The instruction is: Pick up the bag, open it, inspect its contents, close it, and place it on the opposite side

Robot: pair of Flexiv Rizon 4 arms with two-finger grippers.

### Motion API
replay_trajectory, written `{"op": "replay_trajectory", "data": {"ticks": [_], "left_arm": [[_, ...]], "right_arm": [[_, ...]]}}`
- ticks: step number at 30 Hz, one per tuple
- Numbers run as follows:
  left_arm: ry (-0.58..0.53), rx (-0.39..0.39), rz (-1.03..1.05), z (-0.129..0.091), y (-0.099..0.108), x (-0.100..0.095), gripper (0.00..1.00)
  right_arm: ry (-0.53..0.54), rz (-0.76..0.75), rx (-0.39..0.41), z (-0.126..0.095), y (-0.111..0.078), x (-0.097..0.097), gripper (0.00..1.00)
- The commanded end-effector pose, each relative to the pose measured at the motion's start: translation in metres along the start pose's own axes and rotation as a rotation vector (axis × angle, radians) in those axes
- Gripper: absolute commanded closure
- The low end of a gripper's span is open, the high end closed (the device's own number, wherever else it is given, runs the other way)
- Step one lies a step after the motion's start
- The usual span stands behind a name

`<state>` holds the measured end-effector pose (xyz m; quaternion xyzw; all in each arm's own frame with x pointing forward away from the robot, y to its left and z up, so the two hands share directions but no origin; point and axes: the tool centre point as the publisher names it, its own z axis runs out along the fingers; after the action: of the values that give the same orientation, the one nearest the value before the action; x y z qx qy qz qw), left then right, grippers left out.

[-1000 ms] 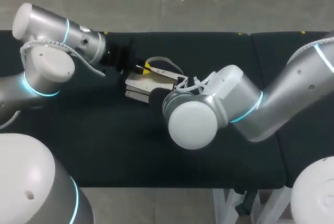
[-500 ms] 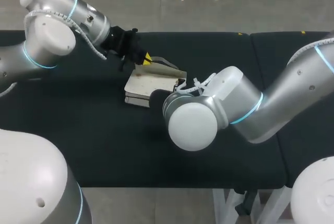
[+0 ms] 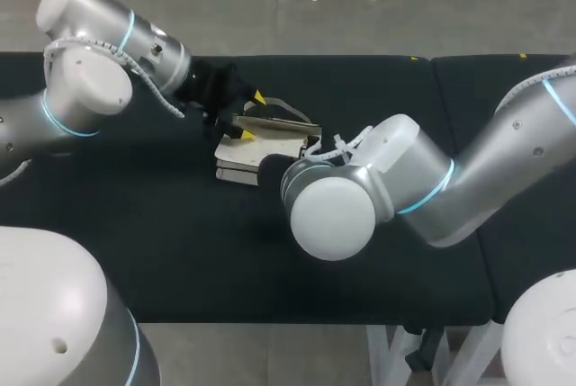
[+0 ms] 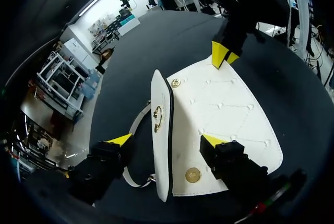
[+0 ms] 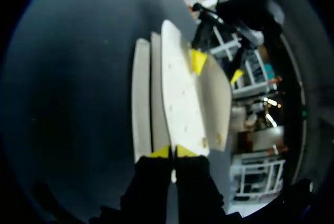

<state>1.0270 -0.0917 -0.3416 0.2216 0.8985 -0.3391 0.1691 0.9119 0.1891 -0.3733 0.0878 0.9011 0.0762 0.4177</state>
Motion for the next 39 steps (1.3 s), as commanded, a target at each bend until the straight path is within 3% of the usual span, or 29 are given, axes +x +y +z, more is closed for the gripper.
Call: {"op": "replay_trajectory", "data": {"ticks": [1,6,11,14,25,28,29,30,39], "left_arm": [[0.004,0.006,-0.018,0.016,0.007,-0.009,0.15],[0.008,0.007,-0.041,0.025,0.011,-0.021,0.20],[0.028,0.000,-0.062,0.034,0.016,-0.031,0.33],[0.036,-0.003,-0.067,0.036,0.016,-0.032,0.41],[0.064,-0.017,-0.085,0.039,0.019,-0.033,0.55],[0.067,-0.018,-0.088,0.040,0.019,-0.033,0.70],[0.068,-0.018,-0.089,0.040,0.019,-0.033,0.82],[0.070,-0.019,-0.090,0.040,0.020,-0.033,1.00],[0.074,-0.014,-0.097,0.040,0.020,-0.030,1.00]], "right_arm": [[-0.004,0.000,-0.001,0.001,0.000,0.002,1.00],[-0.004,0.000,-0.001,0.001,0.000,0.002,1.00],[-0.004,0.000,-0.001,0.001,0.000,0.002,1.00],[-0.004,0.000,-0.001,0.001,0.000,0.002,1.00],[-0.004,0.000,-0.001,0.001,0.000,0.002,1.00],[-0.004,0.000,-0.001,0.001,0.000,0.002,1.00],[-0.004,0.000,-0.001,0.001,0.000,0.002,1.00],[-0.004,0.000,-0.001,0.001,0.000,0.002,1.00],[-0.005,0.004,0.003,0.001,0.000,0.002,1.00]]}}
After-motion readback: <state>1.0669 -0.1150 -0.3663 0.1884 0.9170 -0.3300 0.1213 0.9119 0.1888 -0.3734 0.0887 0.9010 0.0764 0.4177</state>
